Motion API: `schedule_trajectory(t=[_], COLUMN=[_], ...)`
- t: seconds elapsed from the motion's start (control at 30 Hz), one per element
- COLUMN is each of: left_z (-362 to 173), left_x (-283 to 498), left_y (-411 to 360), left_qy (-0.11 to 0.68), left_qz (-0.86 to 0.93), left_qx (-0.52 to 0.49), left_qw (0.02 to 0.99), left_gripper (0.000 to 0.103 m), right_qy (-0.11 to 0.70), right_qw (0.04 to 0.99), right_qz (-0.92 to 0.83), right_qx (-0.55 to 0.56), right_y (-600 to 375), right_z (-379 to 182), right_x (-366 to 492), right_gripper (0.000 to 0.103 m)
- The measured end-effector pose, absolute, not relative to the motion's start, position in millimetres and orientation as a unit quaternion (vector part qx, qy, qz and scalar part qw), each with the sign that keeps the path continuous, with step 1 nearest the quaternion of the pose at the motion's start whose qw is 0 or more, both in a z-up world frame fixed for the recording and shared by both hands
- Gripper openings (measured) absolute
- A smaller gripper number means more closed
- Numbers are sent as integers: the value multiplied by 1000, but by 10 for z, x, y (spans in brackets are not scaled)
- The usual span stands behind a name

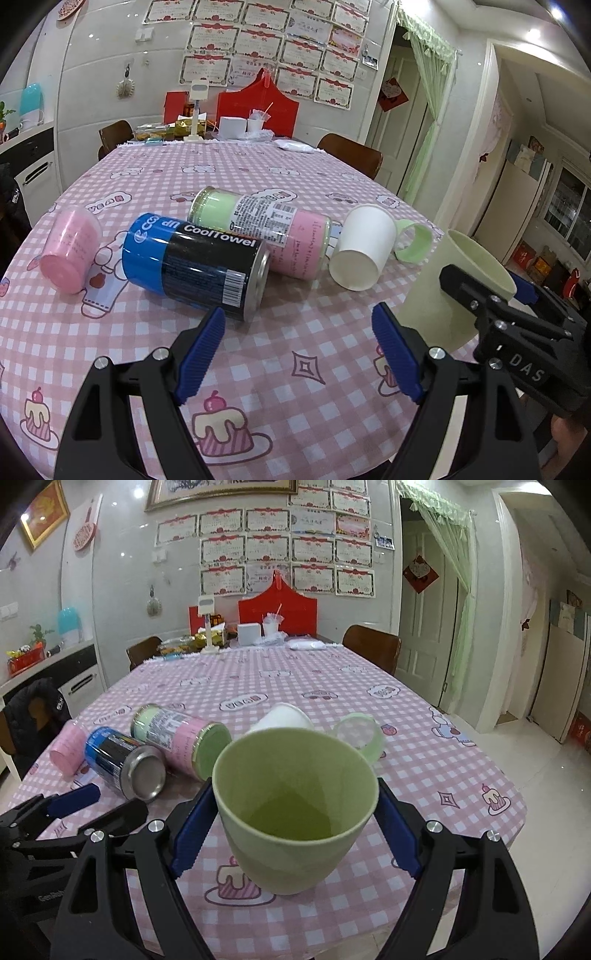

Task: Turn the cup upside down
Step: 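Lower the upright pale green cup onto the tablecloth with the right gripper, then open the right gripper and pull back from the cup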

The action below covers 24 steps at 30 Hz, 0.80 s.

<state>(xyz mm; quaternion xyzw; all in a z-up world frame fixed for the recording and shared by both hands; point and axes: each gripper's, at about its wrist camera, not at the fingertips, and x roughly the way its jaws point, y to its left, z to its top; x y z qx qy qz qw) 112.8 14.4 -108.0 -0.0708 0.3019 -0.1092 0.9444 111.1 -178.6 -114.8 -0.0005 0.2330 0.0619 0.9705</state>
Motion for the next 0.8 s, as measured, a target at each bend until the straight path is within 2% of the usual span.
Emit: schedule_trajectory(t=[0.13,0.33,0.47,0.57,0.67,0.8], left_z=[-1039,-932,-833,-743,-634,-508], left_x=[1067,944,857,763,645,499], left_y=[179,239,253,247,231,200], left_qy=[295,282,271,258,235,205], left_qz=[-108,-107,-105,-101,-100,-102], left_qx=[-71,-70,-67,-59,-49,-40], left_qw=[947,951,954,959,966,973], left_gripper=[80,80,80,80,80,86], right_qy=[233,218,208,195,175,144], right_qw=[970,973,975,978,981,987], right_qz=[70,73,75,76,74,66], right_qx=[7,17,17,22,25,22], right_y=[-1785,-1808,-1816,-1847,-1878,-1910], right_z=[-1134,-1069,-1015,-945,-866,-753], right_x=[1082,951,846,746,637,479], right_gripper=[79,87,87,94,94,95])
